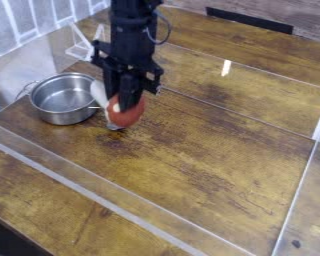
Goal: Remove the mushroom from the silver pot and put it on the table
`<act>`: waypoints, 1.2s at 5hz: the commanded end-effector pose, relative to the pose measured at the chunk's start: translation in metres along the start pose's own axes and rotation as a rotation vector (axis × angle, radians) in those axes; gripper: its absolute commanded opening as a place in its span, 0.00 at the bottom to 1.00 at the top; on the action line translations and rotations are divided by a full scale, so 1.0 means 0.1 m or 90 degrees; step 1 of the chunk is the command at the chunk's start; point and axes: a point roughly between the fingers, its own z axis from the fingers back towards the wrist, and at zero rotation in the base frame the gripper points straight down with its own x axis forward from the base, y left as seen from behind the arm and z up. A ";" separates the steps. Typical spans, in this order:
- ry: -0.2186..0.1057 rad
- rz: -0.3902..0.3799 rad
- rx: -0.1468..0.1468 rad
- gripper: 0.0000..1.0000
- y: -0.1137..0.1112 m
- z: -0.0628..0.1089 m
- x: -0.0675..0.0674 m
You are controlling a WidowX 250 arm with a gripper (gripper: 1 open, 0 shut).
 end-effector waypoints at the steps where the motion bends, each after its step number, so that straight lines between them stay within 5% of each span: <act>1: -0.025 0.014 0.002 0.00 -0.03 0.01 -0.02; 2: -0.015 -0.006 -0.002 0.00 -0.20 -0.11 -0.08; 3: -0.020 0.012 -0.003 1.00 -0.17 -0.01 -0.02; 5: -0.022 0.083 -0.005 1.00 -0.08 -0.06 0.06; 6: -0.021 0.085 -0.007 0.00 -0.04 -0.10 0.04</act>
